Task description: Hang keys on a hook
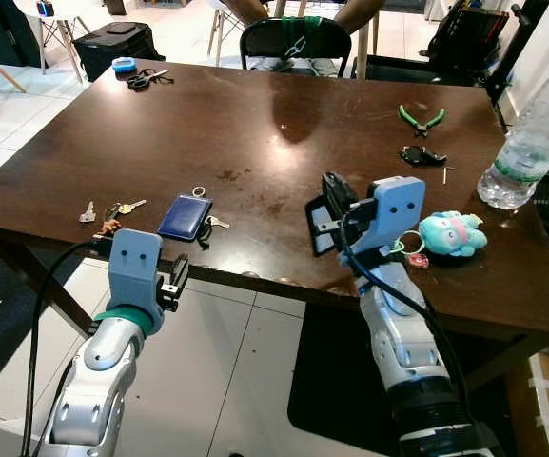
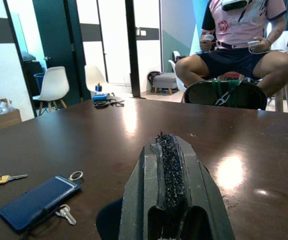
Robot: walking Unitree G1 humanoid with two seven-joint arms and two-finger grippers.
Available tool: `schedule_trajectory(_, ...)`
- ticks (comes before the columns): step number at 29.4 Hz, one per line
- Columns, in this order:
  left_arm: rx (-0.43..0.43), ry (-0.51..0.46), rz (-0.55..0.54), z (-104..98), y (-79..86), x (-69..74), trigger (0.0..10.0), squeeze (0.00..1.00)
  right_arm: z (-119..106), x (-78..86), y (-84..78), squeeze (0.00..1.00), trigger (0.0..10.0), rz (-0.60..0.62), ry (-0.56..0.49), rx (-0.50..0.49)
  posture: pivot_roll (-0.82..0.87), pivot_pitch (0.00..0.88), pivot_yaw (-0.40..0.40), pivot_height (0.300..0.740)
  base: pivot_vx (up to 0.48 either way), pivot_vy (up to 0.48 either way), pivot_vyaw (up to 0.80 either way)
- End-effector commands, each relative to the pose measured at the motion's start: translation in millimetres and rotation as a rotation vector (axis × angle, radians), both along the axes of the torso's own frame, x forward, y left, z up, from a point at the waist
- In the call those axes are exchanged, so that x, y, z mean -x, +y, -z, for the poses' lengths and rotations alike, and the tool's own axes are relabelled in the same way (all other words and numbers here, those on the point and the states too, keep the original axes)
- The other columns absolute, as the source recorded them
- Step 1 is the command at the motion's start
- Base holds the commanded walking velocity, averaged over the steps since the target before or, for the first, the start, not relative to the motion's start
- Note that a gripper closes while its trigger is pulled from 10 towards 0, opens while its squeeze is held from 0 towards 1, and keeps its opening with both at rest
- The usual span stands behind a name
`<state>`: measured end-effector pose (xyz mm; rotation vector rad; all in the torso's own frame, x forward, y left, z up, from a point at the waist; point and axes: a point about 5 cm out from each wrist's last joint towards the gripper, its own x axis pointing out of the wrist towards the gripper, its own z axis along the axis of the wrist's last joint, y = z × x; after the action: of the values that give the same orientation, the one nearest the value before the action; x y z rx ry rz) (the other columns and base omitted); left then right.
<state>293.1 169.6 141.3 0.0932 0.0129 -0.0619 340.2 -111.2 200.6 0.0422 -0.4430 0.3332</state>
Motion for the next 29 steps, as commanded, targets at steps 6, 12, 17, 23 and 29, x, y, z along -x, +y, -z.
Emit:
schedule_trajectory(6, 0.002, 0.008, -0.009, 3.9, 3.0, 1.7, 10.0, 0.0, 4.0, 2.6, -0.1, 0.0, 10.0, -0.002, 0.012, 0.023, -0.03, 0.045, 0.108, 0.74, 0.0, 0.0, 0.0)
schedule_trajectory(12, 0.001, 0.004, -0.007, 3.8, 2.4, 2.6, 10.0, 0.0, 12.1, 3.2, 0.2, 0.0, 10.0, -0.003, 0.04, 0.049, -0.03, 0.052, 0.107, 0.74, 0.0, 0.0, 0.0)
schedule_trajectory(17, -0.004, 0.005, -0.005, 3.7, 2.6, 3.3, 10.0, 0.0, 13.9, 8.2, 3.0, 0.0, 10.0, -0.024, 0.019, 0.129, -0.03, 0.056, 0.11, 0.74, 0.0, 0.0, 0.0)
schedule_trajectory(23, -0.004, 0.007, -0.004, 3.6, 2.9, 3.6, 10.0, 0.0, 33.4, 0.0, -11.5, 0.0, 10.0, 0.078, 0.183, 0.15, -0.03, 0.062, 0.11, 0.74, 0.0, 0.0, 0.0)
schedule_trajectory(29, -0.002, 0.007, -0.004, 3.5, 2.9, 3.6, 10.0, 0.0, 44.4, -3.8, -17.8, 0.0, 10.0, 0.098, 0.249, 0.193, -0.03, 0.064, 0.111, 0.74, 0.0, 0.0, 0.0)
